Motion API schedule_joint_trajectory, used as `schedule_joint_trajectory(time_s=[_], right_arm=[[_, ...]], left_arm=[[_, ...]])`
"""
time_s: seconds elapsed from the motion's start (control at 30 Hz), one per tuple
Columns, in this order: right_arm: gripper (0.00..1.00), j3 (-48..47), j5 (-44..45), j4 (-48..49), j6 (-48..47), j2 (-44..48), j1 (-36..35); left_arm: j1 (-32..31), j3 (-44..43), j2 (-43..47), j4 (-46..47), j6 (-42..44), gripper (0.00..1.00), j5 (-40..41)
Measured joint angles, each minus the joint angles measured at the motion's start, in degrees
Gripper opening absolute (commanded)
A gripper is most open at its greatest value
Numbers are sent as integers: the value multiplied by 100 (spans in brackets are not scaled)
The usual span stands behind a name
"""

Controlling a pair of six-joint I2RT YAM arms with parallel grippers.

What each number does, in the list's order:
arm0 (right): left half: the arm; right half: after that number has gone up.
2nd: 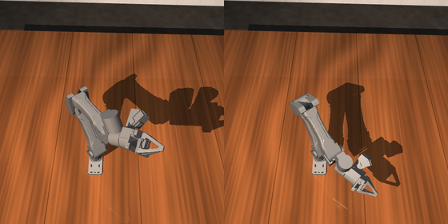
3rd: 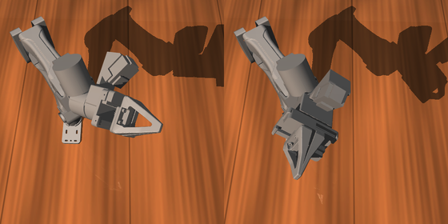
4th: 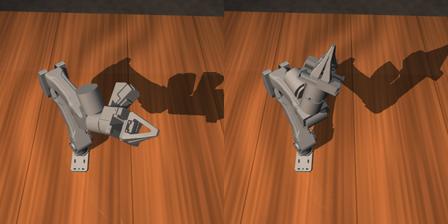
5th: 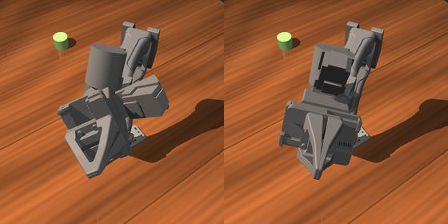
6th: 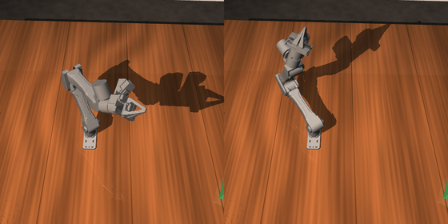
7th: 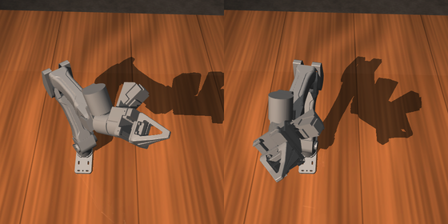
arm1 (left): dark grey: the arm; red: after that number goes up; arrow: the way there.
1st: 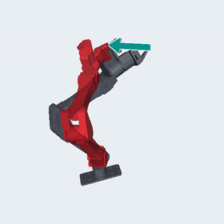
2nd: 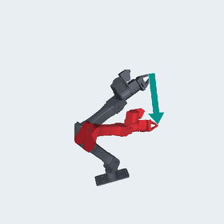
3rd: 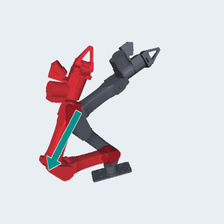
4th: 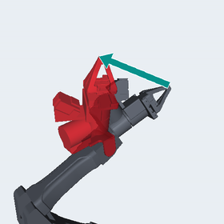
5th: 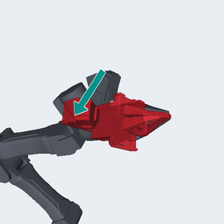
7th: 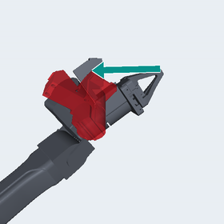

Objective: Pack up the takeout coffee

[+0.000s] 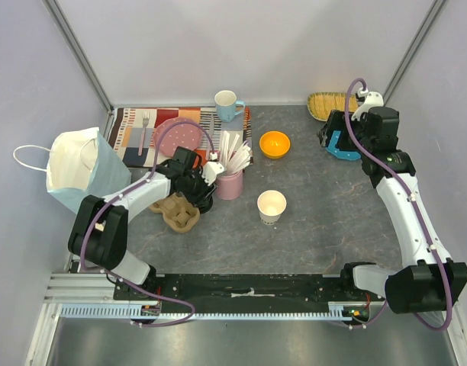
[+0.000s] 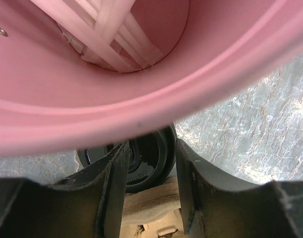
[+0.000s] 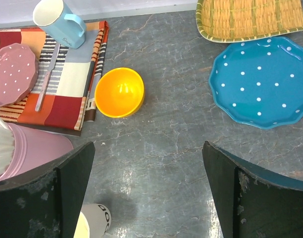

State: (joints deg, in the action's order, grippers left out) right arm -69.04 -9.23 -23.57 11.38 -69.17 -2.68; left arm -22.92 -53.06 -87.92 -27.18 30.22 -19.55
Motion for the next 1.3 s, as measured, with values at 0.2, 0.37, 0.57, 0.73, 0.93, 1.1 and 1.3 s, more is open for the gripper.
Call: schedule_joint_trajectory(time_s=[0.2,0.37,0.57,0.73,0.93,1.1,1.3], right_arm=[[98,44,0,0,0,9,0],[98,87,0,0,-2,39,0],[98,90,0,0,0,50,0],[98,92,0,2,-2,50,0],[98,116,-2,4,-2,70,0],[98,116,-7,11,-2,87,0],[98,116,-17,24,-2,90,0]], left_arm=[[-74,0,-131,111,-46,44,4],[-162,0,-157,122,-57,40,4],[-186,0,-157,125,-57,38,55],[-197,0,-157,205,-57,35,216],[-223,0,-157,315,-52,30,634],[-138,-2,-157,393,-52,28,905],[129,-92,-162,343,-96,27,929]])
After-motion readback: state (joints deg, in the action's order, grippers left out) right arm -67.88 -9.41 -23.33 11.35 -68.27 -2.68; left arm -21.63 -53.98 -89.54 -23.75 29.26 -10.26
